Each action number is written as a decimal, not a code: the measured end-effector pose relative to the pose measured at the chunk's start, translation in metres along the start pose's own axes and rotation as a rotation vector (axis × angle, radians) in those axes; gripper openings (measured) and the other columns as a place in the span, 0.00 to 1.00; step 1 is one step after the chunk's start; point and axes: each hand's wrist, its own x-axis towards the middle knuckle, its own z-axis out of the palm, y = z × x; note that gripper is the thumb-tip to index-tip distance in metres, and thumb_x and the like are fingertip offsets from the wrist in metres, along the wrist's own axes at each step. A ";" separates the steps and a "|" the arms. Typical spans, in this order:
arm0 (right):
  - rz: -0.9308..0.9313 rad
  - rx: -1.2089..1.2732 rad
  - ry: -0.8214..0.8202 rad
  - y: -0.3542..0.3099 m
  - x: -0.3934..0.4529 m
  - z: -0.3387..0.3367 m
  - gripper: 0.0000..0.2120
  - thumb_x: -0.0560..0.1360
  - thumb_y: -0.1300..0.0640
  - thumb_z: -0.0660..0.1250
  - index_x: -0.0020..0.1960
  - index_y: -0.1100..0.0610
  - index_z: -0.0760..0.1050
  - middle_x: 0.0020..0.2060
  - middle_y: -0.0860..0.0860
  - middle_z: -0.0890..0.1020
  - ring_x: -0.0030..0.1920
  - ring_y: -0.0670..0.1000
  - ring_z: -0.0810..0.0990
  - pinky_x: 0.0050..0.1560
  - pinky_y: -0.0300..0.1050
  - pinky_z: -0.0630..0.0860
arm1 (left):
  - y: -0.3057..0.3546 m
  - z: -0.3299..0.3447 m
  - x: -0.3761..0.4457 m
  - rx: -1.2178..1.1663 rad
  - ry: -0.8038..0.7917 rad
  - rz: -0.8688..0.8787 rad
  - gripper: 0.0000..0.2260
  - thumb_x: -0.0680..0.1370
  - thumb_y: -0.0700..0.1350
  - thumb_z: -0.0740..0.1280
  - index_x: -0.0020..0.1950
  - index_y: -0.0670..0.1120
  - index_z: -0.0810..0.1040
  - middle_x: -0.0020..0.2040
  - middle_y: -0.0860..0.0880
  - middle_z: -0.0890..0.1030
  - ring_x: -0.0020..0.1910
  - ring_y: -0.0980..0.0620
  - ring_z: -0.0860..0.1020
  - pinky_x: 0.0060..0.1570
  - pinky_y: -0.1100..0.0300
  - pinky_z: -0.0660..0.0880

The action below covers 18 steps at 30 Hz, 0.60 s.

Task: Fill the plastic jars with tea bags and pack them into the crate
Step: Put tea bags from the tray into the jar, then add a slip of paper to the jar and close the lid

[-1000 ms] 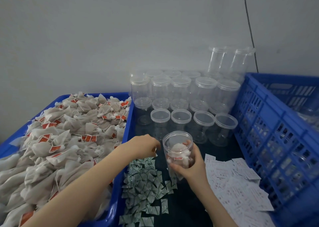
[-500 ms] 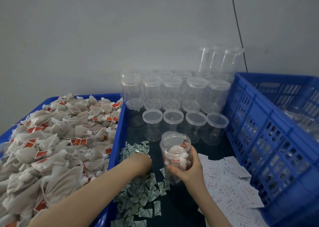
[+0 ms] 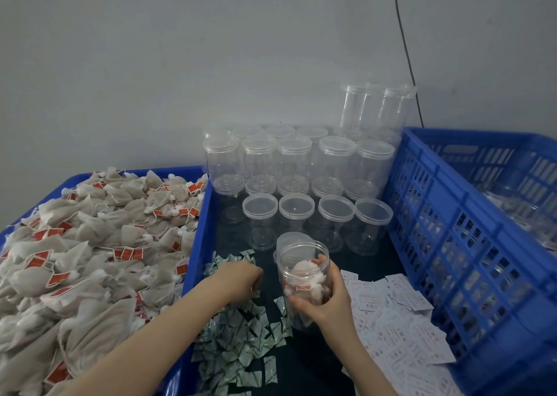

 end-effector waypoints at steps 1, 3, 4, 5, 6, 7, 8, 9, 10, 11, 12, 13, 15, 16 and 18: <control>0.000 -0.002 -0.002 0.000 0.000 0.000 0.41 0.55 0.44 0.80 0.65 0.48 0.70 0.55 0.34 0.80 0.55 0.38 0.80 0.49 0.30 0.76 | -0.001 0.000 0.000 -0.002 0.007 0.001 0.06 0.77 0.45 0.64 0.53 0.48 0.74 0.54 0.47 0.78 0.53 0.47 0.77 0.46 0.56 0.72; 0.003 -0.003 -0.002 0.000 0.000 0.000 0.42 0.54 0.44 0.80 0.66 0.48 0.70 0.55 0.34 0.80 0.55 0.38 0.80 0.50 0.31 0.76 | -0.003 -0.002 0.000 -0.016 0.016 0.005 0.06 0.77 0.45 0.65 0.54 0.48 0.75 0.54 0.48 0.78 0.53 0.48 0.77 0.45 0.57 0.71; 0.001 -0.006 0.000 0.000 0.000 0.000 0.42 0.55 0.44 0.80 0.66 0.48 0.70 0.55 0.33 0.80 0.55 0.38 0.80 0.50 0.30 0.76 | -0.003 -0.003 -0.001 -0.028 0.018 0.007 0.07 0.77 0.45 0.66 0.54 0.49 0.75 0.55 0.49 0.78 0.54 0.49 0.77 0.44 0.58 0.71; -0.002 -0.011 0.002 -0.001 0.000 0.000 0.42 0.55 0.44 0.80 0.66 0.48 0.70 0.55 0.33 0.79 0.56 0.38 0.79 0.50 0.30 0.75 | -0.004 -0.004 -0.001 -0.043 0.021 0.010 0.08 0.77 0.45 0.67 0.55 0.49 0.76 0.55 0.49 0.78 0.54 0.49 0.77 0.44 0.59 0.70; -0.003 -0.014 0.004 -0.001 -0.001 -0.001 0.42 0.55 0.43 0.80 0.66 0.48 0.70 0.55 0.33 0.79 0.56 0.37 0.79 0.50 0.30 0.75 | -0.005 -0.007 -0.002 -0.060 0.027 0.009 0.09 0.76 0.46 0.67 0.56 0.49 0.76 0.55 0.50 0.78 0.54 0.50 0.77 0.44 0.60 0.70; -0.003 -0.013 0.006 -0.001 -0.001 -0.001 0.42 0.55 0.43 0.80 0.66 0.48 0.70 0.55 0.33 0.79 0.56 0.37 0.79 0.50 0.30 0.75 | -0.006 -0.010 -0.003 -0.074 0.038 0.005 0.09 0.76 0.47 0.68 0.56 0.49 0.77 0.55 0.50 0.78 0.54 0.50 0.77 0.44 0.60 0.70; -0.003 -0.010 0.009 -0.001 -0.001 -0.001 0.42 0.55 0.44 0.80 0.66 0.48 0.70 0.55 0.33 0.79 0.56 0.37 0.79 0.50 0.30 0.75 | -0.007 -0.013 -0.004 -0.082 0.051 -0.002 0.09 0.76 0.48 0.68 0.56 0.50 0.77 0.55 0.50 0.78 0.54 0.51 0.77 0.44 0.59 0.71; -0.002 -0.009 0.010 -0.001 -0.001 -0.001 0.42 0.55 0.43 0.80 0.66 0.48 0.70 0.56 0.33 0.79 0.56 0.38 0.79 0.50 0.30 0.75 | -0.008 -0.015 -0.005 -0.085 0.059 -0.008 0.09 0.76 0.48 0.69 0.56 0.50 0.78 0.55 0.51 0.78 0.53 0.51 0.77 0.44 0.59 0.71; 0.000 -0.008 0.010 -0.001 -0.001 -0.001 0.42 0.55 0.43 0.80 0.66 0.48 0.70 0.56 0.33 0.79 0.56 0.38 0.79 0.50 0.30 0.75 | -0.009 -0.017 -0.005 -0.090 0.057 -0.013 0.09 0.76 0.48 0.69 0.56 0.50 0.78 0.55 0.51 0.78 0.53 0.51 0.77 0.45 0.59 0.72; 0.001 -0.008 0.009 -0.001 -0.001 -0.001 0.42 0.55 0.43 0.80 0.66 0.47 0.70 0.55 0.33 0.79 0.56 0.38 0.79 0.50 0.30 0.76 | -0.011 -0.020 -0.006 -0.103 0.049 -0.017 0.09 0.76 0.48 0.69 0.56 0.50 0.79 0.55 0.51 0.78 0.53 0.51 0.77 0.46 0.59 0.73; 0.002 -0.008 0.009 -0.001 -0.001 -0.001 0.42 0.55 0.44 0.81 0.66 0.47 0.70 0.55 0.34 0.80 0.55 0.38 0.80 0.49 0.30 0.76 | -0.012 -0.021 -0.008 -0.122 0.043 -0.021 0.09 0.77 0.47 0.69 0.57 0.50 0.79 0.56 0.50 0.79 0.54 0.51 0.78 0.48 0.58 0.75; 0.004 -0.008 0.009 -0.001 -0.001 -0.001 0.41 0.55 0.44 0.81 0.66 0.47 0.70 0.55 0.34 0.80 0.55 0.38 0.80 0.49 0.30 0.76 | -0.013 -0.024 -0.009 -0.144 0.047 -0.026 0.09 0.77 0.46 0.68 0.57 0.50 0.80 0.56 0.50 0.80 0.54 0.51 0.78 0.51 0.57 0.76; 0.008 -0.003 0.005 0.000 -0.002 -0.001 0.41 0.55 0.44 0.81 0.65 0.47 0.70 0.55 0.34 0.80 0.55 0.38 0.80 0.49 0.30 0.76 | -0.015 -0.030 -0.012 -0.203 0.112 -0.033 0.09 0.78 0.43 0.67 0.57 0.49 0.81 0.55 0.50 0.81 0.53 0.52 0.79 0.55 0.55 0.77; 0.011 -0.001 0.001 0.000 -0.002 0.000 0.42 0.55 0.45 0.81 0.66 0.48 0.70 0.55 0.34 0.80 0.55 0.38 0.80 0.49 0.30 0.76 | -0.017 -0.035 -0.014 -0.253 0.186 -0.036 0.09 0.78 0.42 0.66 0.57 0.48 0.81 0.55 0.51 0.82 0.52 0.53 0.79 0.56 0.56 0.76; 0.018 0.005 -0.008 0.002 -0.003 0.000 0.43 0.54 0.46 0.81 0.67 0.49 0.70 0.55 0.35 0.80 0.55 0.39 0.80 0.50 0.32 0.77 | -0.017 -0.049 -0.020 -0.433 0.435 -0.012 0.08 0.78 0.42 0.67 0.55 0.48 0.82 0.50 0.54 0.82 0.49 0.57 0.79 0.55 0.64 0.75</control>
